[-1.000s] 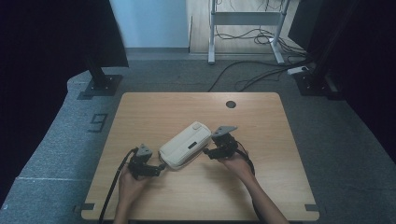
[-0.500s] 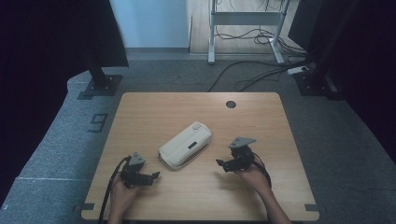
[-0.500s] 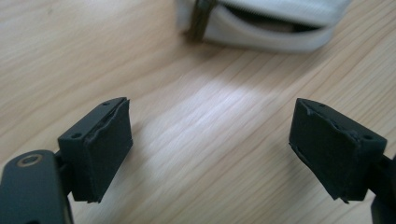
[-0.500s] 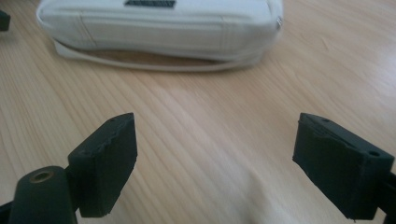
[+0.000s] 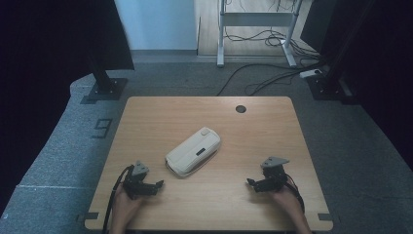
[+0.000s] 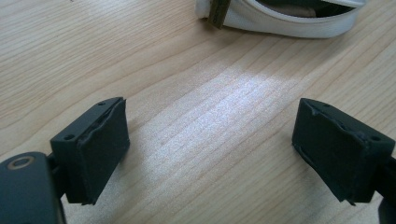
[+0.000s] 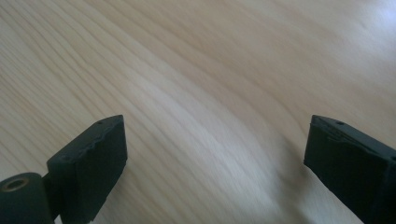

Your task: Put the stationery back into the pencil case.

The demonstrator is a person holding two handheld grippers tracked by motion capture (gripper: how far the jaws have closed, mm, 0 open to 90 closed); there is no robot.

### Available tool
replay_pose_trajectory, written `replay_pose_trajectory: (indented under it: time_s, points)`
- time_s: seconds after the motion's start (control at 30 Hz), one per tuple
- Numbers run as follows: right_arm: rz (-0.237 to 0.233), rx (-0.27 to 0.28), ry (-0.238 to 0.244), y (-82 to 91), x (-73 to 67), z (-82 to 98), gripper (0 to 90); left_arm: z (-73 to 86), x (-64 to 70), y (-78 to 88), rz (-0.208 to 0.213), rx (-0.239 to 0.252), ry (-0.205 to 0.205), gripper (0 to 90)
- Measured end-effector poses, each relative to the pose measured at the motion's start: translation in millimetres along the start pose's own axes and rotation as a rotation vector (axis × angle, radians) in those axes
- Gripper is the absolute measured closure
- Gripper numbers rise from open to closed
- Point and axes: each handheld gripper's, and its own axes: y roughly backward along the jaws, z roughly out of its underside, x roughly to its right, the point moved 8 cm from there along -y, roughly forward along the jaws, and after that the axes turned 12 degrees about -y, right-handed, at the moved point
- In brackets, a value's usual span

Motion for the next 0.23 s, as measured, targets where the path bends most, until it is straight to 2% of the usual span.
replay_pose_trajectory:
  time_s: [0.07,0.23]
  points:
    - [0.006,0.011,-0.006,1.1,3.9,5.0,3.4,0.1,0.0,0.0,-0.001,-0.001,0.001,10.5]
    - [0.014,0.021,-0.018,6.7,8.1,9.5,5.5,0.5,-0.3,-0.3,-0.006,-0.005,0.006,9.1]
